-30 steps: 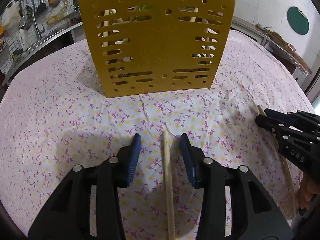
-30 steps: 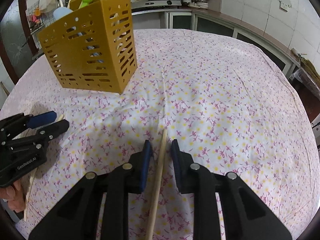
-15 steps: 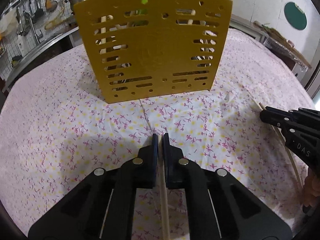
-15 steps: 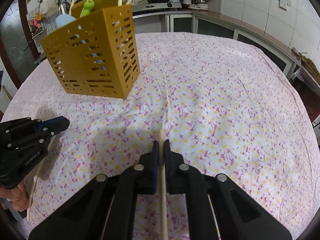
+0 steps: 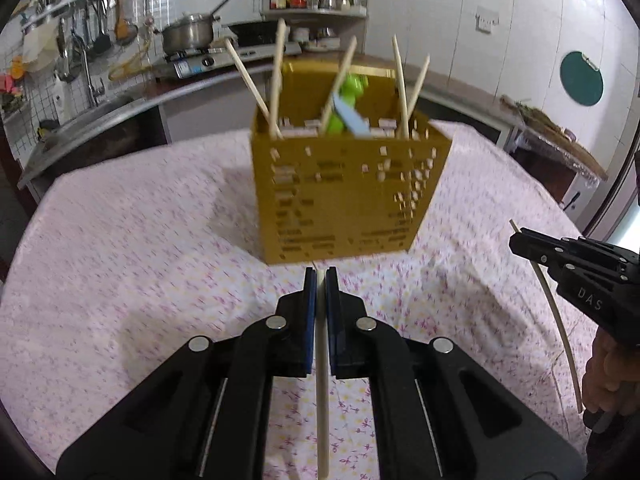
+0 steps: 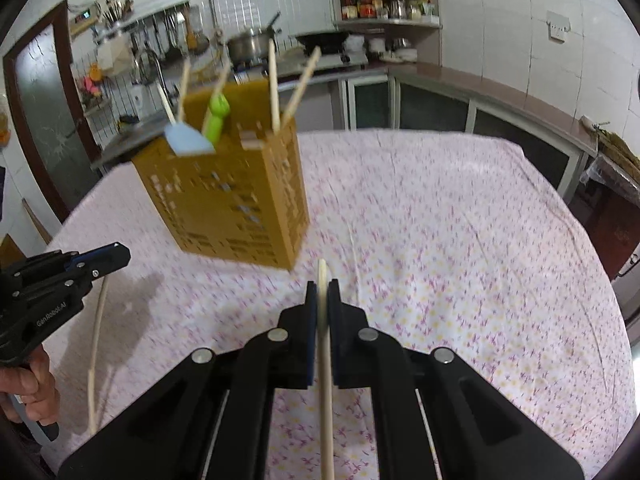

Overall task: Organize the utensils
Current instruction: 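Lift the chopstick upright and carry it over the yellow basket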

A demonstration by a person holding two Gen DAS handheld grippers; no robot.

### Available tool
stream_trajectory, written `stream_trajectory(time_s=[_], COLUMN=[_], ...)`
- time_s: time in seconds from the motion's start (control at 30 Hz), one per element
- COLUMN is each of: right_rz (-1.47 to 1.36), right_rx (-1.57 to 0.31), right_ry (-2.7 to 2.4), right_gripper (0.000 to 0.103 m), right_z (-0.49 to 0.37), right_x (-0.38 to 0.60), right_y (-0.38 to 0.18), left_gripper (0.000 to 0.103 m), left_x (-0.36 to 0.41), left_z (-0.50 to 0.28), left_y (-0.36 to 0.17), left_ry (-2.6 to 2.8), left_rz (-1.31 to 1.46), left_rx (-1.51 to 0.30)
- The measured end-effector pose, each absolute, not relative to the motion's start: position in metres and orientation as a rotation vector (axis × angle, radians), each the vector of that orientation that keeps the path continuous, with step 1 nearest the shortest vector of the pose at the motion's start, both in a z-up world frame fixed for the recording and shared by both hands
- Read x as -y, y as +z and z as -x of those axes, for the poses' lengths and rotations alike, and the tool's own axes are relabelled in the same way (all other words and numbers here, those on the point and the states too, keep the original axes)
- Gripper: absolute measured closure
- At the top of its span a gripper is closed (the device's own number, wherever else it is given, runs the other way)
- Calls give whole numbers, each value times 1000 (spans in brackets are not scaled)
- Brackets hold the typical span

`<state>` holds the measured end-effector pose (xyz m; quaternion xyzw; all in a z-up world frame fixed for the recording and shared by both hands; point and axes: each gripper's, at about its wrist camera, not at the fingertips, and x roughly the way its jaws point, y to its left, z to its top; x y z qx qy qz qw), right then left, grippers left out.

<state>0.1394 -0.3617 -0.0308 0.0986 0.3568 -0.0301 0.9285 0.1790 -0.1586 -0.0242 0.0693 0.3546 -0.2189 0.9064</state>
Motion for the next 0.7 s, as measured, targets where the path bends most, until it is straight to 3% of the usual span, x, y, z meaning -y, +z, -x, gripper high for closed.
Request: stream_trajectory(time_s=[0.4, 0.7], right_rz=[-215, -192], right_rx=[-527, -454], right_ry=[-38, -36], right_gripper=[97, 97], right_z=[-111, -102], right_x=[359, 350], right_y=[34, 61], left_gripper=[100, 100], left_x=[131, 118], left_z=[-148, -138], left_y=[50, 72], left_ry=[-442, -440], left_rz=[-118, -93], left_rx=[-537, -476])
